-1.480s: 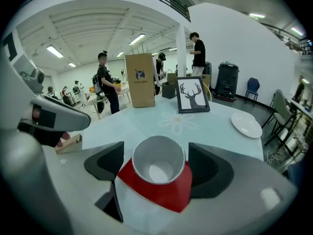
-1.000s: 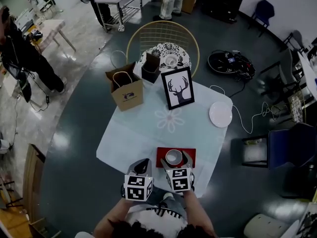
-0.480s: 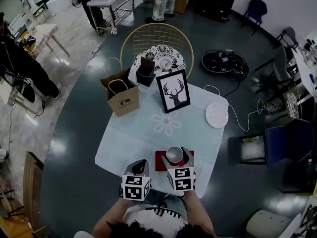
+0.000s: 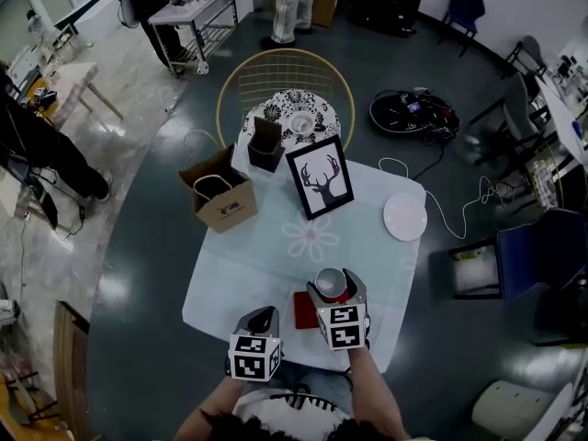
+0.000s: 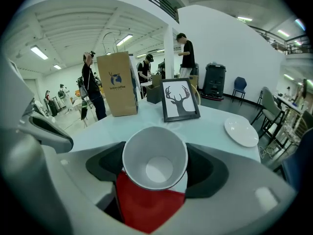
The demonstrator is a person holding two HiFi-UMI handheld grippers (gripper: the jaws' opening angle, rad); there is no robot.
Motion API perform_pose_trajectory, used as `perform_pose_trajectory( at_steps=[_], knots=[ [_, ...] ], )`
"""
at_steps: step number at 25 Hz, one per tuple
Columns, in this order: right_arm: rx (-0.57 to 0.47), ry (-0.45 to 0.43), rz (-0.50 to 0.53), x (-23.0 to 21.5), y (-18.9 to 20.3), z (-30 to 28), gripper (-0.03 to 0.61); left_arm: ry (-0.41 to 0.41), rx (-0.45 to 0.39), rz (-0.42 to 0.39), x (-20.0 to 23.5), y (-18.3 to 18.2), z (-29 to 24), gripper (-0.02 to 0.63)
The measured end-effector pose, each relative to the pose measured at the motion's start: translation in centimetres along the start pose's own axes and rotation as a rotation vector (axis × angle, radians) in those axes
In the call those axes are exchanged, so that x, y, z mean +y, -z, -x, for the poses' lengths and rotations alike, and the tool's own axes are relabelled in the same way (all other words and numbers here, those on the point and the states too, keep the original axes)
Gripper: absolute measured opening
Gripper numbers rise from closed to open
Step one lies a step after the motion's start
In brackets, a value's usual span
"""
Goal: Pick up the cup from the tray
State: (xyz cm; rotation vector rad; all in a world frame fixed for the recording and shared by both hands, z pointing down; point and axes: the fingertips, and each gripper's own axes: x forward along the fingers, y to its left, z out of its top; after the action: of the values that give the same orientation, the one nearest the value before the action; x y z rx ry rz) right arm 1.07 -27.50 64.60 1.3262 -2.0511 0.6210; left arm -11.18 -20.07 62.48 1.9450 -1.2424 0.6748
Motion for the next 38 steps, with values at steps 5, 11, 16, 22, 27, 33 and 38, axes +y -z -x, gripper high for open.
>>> perform_pose_trajectory(
  at_steps=[5, 11, 16, 22, 27, 33, 38],
  knots=[
    [0.006, 0.024, -0.017, -1.4, -0.3, -1.6, 0.392, -0.006, 0.001, -0.01, 0.7, -0.1, -0.2, 0.002],
    [0.024, 0.035, -0.033, -2.6, -0.1, -2.8, 0.392, 0.003, 0.012, -0.009, 0.7, 0.3, -0.1, 0.002],
    [0.044, 0.029, -0.041, -2.5, 0.2, -3.8, 0.393, 0.006, 0.017, -0.006, 0.8, 0.7, -0.2, 0.002],
    [0.035, 0.011, -0.055, -2.7, 0.1, -3.8, 0.399, 0.027, 0.033, -0.034, 0.3, 0.6, -0.5, 0.002],
    [0.032, -0.01, -0.041, -2.3, 0.2, -3.8, 0.405, 0.034, 0.061, -0.054, 0.4, 1.2, -0.7, 0.002],
    [-0.061, -0.013, -0.109, -3.0, -1.9, -1.9, 0.448, 0.036, 0.113, -0.038, 0.2, 2.9, -0.8, 0.002],
    [-0.144, 0.006, -0.137, -3.4, -3.3, 1.4, 0.448, 0.051, 0.068, -0.027, -0.6, 1.8, -0.4, 0.002]
  ],
)
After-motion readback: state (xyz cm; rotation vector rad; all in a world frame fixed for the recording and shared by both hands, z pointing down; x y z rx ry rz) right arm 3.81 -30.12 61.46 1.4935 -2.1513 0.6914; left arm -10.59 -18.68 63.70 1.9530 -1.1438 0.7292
